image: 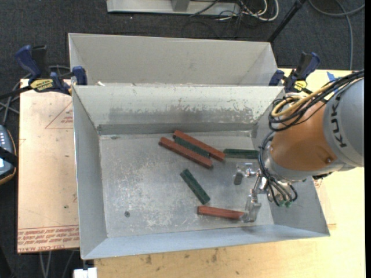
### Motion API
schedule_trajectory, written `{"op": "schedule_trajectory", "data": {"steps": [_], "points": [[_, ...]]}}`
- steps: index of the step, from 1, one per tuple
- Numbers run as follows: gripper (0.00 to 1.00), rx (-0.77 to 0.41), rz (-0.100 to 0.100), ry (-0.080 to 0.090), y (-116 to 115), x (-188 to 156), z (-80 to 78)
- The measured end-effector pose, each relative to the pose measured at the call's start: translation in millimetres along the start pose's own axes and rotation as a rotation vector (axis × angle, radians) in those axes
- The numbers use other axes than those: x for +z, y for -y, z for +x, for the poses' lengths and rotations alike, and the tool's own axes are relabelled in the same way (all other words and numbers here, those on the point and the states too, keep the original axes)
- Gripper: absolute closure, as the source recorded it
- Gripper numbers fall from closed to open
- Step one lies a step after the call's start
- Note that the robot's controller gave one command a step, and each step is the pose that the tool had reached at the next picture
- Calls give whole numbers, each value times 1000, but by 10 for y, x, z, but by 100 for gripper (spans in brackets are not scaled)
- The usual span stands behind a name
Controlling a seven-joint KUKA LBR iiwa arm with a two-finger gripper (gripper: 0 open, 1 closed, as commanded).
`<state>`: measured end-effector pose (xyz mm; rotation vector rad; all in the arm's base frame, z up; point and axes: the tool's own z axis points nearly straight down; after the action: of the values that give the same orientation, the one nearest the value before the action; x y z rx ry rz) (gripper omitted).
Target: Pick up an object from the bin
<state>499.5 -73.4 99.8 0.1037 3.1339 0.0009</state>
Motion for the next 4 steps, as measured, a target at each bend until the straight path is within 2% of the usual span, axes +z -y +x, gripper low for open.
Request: {"op": "schedule_trajectory", "data": {"steps": [1, 2, 3, 4], "points": [[0, -10, -2, -11, -188, 173, 80], [0, -72, 0, -4, -334, -35, 82], [0, 49, 0, -5, -603, 293, 79], [100, 171, 0, -4, -556, 293, 194]]}}
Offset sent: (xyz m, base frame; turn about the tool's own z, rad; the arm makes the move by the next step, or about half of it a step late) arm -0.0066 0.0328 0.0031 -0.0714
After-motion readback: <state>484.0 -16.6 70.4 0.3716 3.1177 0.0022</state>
